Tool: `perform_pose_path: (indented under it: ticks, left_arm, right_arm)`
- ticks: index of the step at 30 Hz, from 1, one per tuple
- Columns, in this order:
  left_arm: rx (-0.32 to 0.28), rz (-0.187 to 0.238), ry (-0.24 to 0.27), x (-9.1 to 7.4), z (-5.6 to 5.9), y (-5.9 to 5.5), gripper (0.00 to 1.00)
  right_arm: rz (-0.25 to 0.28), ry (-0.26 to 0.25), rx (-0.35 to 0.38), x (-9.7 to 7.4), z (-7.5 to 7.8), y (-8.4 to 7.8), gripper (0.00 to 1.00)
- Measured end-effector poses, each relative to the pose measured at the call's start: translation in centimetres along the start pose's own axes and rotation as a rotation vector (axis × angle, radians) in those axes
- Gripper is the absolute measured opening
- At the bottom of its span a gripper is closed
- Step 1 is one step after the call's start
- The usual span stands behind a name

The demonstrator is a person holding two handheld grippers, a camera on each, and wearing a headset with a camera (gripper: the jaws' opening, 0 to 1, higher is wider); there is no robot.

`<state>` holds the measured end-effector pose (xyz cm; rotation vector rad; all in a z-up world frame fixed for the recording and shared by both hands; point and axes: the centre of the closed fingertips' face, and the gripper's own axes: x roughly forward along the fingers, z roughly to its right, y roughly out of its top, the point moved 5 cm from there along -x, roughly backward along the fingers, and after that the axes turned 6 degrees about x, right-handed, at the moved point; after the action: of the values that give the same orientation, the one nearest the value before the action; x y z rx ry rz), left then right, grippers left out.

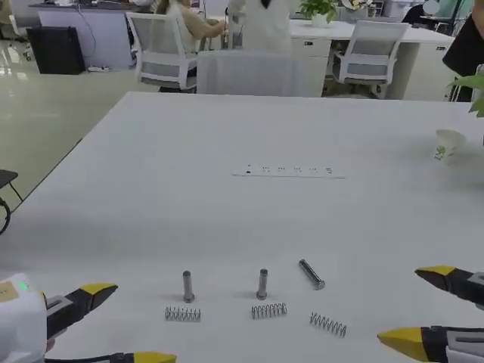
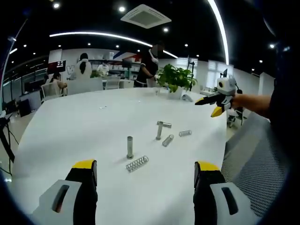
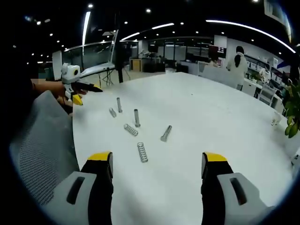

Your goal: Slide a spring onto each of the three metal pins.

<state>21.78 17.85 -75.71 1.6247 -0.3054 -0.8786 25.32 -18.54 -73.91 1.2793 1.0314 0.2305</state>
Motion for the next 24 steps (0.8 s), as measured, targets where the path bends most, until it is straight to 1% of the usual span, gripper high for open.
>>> perform_pose_path:
  ticks: [11,24]
  left_arm:
    - [-0.005,0.0,0.001,-0.1,0.1,-0.2,0.82]
    - [-0.004,0.002,0.005,-0.3,0.1,-0.1,0.82]
  right_arm:
    - [-0.005,-0.003,-0.008,0.1,0.2,0.5,0.77]
    - [-0.008,0.0,-0.026,0.5,0.4,1.3,0.76]
